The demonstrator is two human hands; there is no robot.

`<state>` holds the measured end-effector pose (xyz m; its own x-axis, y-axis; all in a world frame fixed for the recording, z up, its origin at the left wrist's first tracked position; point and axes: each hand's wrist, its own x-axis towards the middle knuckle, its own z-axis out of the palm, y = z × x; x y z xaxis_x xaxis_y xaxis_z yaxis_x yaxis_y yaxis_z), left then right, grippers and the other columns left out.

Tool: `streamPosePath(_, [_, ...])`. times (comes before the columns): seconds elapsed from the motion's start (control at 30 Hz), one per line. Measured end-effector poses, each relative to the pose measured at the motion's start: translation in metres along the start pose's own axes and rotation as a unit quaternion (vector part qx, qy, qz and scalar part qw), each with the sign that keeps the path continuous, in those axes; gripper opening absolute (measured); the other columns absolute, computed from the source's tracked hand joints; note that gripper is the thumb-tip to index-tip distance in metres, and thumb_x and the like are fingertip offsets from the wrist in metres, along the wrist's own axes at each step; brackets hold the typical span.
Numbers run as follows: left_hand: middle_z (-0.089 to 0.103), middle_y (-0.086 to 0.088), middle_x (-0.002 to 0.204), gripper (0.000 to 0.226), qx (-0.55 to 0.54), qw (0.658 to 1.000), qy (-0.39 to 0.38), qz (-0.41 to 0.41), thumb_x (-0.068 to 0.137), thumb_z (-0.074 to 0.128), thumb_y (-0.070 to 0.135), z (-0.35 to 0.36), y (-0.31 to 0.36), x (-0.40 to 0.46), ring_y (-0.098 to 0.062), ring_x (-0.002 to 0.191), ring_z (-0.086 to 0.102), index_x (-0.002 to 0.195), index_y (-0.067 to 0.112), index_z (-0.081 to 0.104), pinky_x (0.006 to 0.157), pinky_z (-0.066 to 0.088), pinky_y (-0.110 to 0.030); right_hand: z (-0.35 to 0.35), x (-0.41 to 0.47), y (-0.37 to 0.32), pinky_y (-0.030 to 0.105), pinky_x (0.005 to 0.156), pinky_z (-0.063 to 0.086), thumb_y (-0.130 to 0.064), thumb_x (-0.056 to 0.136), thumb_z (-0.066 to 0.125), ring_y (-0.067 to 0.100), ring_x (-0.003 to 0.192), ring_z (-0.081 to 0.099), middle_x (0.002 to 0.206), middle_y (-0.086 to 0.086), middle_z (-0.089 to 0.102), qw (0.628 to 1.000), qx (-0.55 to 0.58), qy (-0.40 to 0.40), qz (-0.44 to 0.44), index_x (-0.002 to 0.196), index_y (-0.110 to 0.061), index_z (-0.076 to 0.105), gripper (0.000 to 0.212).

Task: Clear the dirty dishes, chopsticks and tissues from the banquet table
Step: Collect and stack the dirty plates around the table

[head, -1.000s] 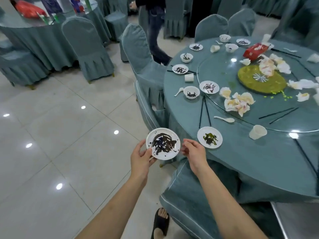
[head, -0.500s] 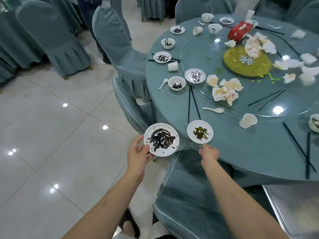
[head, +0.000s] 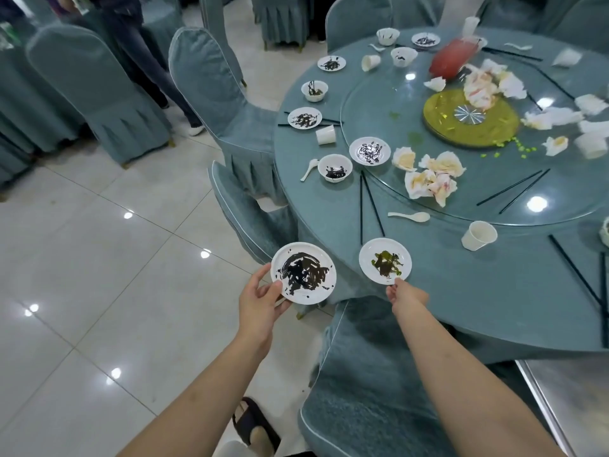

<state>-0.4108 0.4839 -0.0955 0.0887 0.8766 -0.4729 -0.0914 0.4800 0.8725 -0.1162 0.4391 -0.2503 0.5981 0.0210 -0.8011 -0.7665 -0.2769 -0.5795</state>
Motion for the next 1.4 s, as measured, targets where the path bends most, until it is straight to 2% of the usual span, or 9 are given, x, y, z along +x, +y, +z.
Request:
streamPosePath(0.2, [0.075,-0.013,0.109,0.037,-0.010,1.000,-0.006,-0.003,0.102,0.057,0.003,0.003,0.007,0.006,-0.023,0.098,0.076,0.134,0.022,0.058,0.071,0.061,-0.029,-0.005,-0.009,-0.001,0.025,0.047,0.051,-0.004,0.089,0.072,0.020,0.056,0.064,0.075,0.014,0.069,1.000,0.014,-0.023,-0.008,0.095,0.001,0.063,0.011])
streamPosePath(0.33, [0.074,-0.017,0.109,0.037,-0.013,1.000,-0.016,-0.004,0.102,0.057,0.003,0.003,0.010,0.013,-0.025,0.098,0.075,0.135,0.019,0.058,0.074,0.062,-0.032,-0.009,-0.025,-0.003,0.025,0.053,0.051,-0.005,0.092,0.069,0.019,0.058,0.062,0.077,0.014,0.070,0.999,0.017,-0.017,-0.049,0.084,-0.007,0.059,0.013])
streamPosePath(0.43, [0.073,-0.020,0.112,0.039,-0.013,1.000,-0.021,-0.009,0.101,0.058,0.002,0.003,0.014,0.020,-0.030,0.104,0.074,0.136,0.018,0.058,0.081,0.063,-0.038,-0.006,-0.041,-0.005,0.025,0.053,0.050,-0.006,0.091,0.069,0.019,0.058,0.061,0.083,0.015,0.072,0.996,0.032,-0.033,-0.071,0.095,-0.004,0.065,0.006])
streamPosePath(0.5, [0.072,-0.021,0.114,0.039,-0.014,0.999,-0.026,-0.013,0.101,0.058,0.002,0.001,0.016,0.026,-0.031,0.107,0.073,0.136,0.019,0.058,0.084,0.063,-0.040,-0.003,-0.052,-0.007,0.026,0.056,0.052,-0.008,0.091,0.071,0.018,0.062,0.062,0.086,0.015,0.073,0.994,0.041,-0.049,-0.084,0.103,-0.002,0.067,0.013])
streamPosePath(0.7, [0.071,-0.014,0.111,0.039,-0.020,0.998,-0.048,-0.027,0.101,0.058,0.002,-0.008,0.034,0.051,-0.028,0.105,0.072,0.136,0.019,0.058,0.084,0.063,-0.037,0.017,-0.109,-0.016,0.027,0.062,0.051,-0.012,0.095,0.069,0.015,0.070,0.062,0.090,0.011,0.071,0.978,0.106,-0.113,-0.139,0.107,-0.005,0.067,0.014])
streamPosePath(0.83, [0.072,-0.011,0.105,0.038,-0.015,0.997,-0.070,-0.029,0.101,0.059,0.003,-0.018,0.054,0.070,-0.023,0.092,0.073,0.135,0.020,0.059,0.077,0.064,-0.034,0.042,-0.153,-0.014,0.028,0.060,0.049,-0.011,0.095,0.068,0.014,0.068,0.057,0.081,0.008,0.067,0.970,0.125,-0.134,-0.160,0.104,-0.003,0.068,0.011])
streamPosePath(1.1, [0.075,-0.012,0.112,0.040,-0.013,0.992,-0.127,-0.009,0.101,0.059,0.004,-0.051,0.110,0.115,-0.030,0.106,0.073,0.136,0.024,0.059,0.089,0.062,-0.047,0.111,-0.223,0.012,0.031,0.065,0.049,-0.011,0.095,0.067,0.018,0.074,0.056,0.083,0.010,0.067,0.963,0.101,-0.152,-0.199,0.103,0.001,0.071,0.015])
streamPosePath(1.3, [0.073,-0.011,0.115,0.038,-0.012,0.986,-0.168,0.010,0.101,0.061,0.004,-0.085,0.142,0.142,-0.029,0.110,0.071,0.130,0.028,0.061,0.091,0.061,-0.047,0.162,-0.262,0.028,0.027,0.060,0.050,-0.011,0.095,0.068,0.018,0.071,0.059,0.082,0.008,0.071,0.954,0.079,-0.178,-0.228,0.098,-0.003,0.072,0.010])
streamPosePath(1.4, [0.072,-0.012,0.119,0.040,-0.014,0.983,-0.182,0.007,0.101,0.061,0.006,-0.102,0.149,0.152,-0.027,0.113,0.070,0.133,0.030,0.060,0.086,0.062,-0.039,0.180,-0.273,0.035,0.034,0.071,0.055,-0.010,0.094,0.071,0.021,0.076,0.064,0.084,0.009,0.074,0.951,0.075,-0.184,-0.236,0.094,-0.006,0.073,0.005])
